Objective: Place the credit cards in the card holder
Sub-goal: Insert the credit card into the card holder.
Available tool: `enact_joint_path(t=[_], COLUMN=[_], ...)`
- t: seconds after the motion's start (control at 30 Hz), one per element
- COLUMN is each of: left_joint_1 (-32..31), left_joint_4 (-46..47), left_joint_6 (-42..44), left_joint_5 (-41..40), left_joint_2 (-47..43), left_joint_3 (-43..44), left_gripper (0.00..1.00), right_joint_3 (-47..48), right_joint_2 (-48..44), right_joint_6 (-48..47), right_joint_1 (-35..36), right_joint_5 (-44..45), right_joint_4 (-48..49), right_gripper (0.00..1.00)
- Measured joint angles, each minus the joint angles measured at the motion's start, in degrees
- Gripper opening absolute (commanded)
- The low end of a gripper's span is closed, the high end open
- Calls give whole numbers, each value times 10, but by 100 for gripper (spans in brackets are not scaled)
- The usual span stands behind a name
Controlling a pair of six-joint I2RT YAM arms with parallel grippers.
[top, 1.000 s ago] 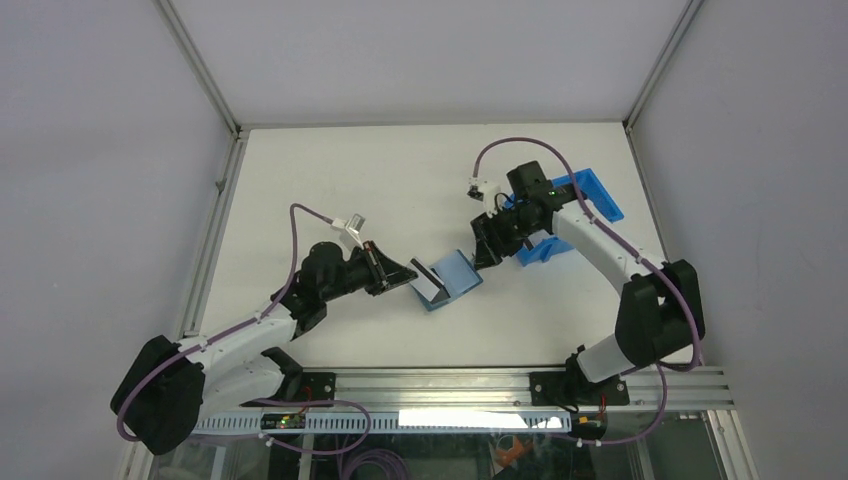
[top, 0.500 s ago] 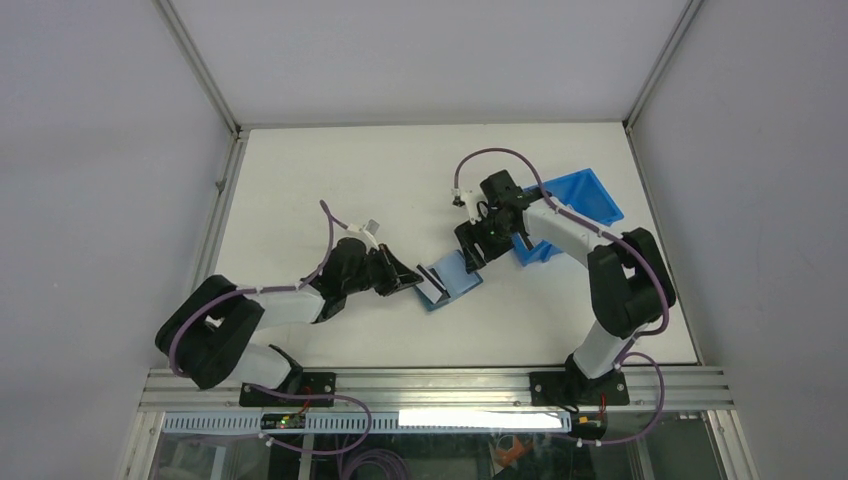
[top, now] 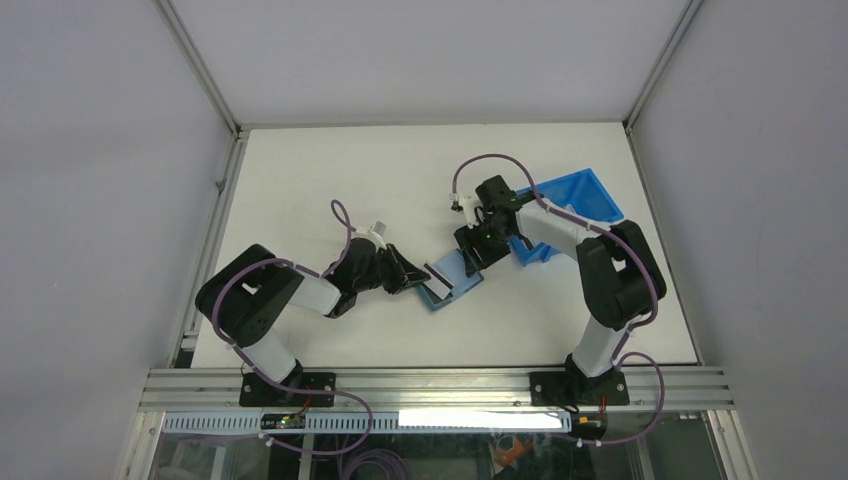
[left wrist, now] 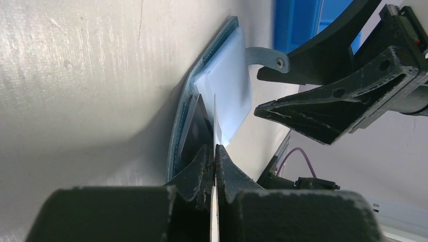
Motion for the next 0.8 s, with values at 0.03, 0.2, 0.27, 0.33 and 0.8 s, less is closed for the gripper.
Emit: enact_joint_path(t=[0.03, 0.2, 0.27, 0.33, 0.8], left_joint_1=[0, -1, -1, -1, -5], left_joint_4=[2, 14, 17, 17, 13], left_joint_6=[-1, -9, -12, -14, -34], left_joint_5=[0, 0, -1, -2, -4], left_joint_2=[1, 4, 4, 4, 1], left_joint_3=[0, -2, -5, -10, -16], left_gripper=[0, 0, 0, 0, 0], right_joint_3=[0, 0, 0, 0, 0], right_joint_2=[0, 7, 12, 17, 23], right_joint_6=[1, 6, 7, 7, 14], right_joint_1=[0, 2, 2, 3, 7], right_joint_5=[0, 4, 5, 6, 10], right_joint_4=[0, 2, 2, 2, 4], right_gripper=[53, 50, 50, 48, 43])
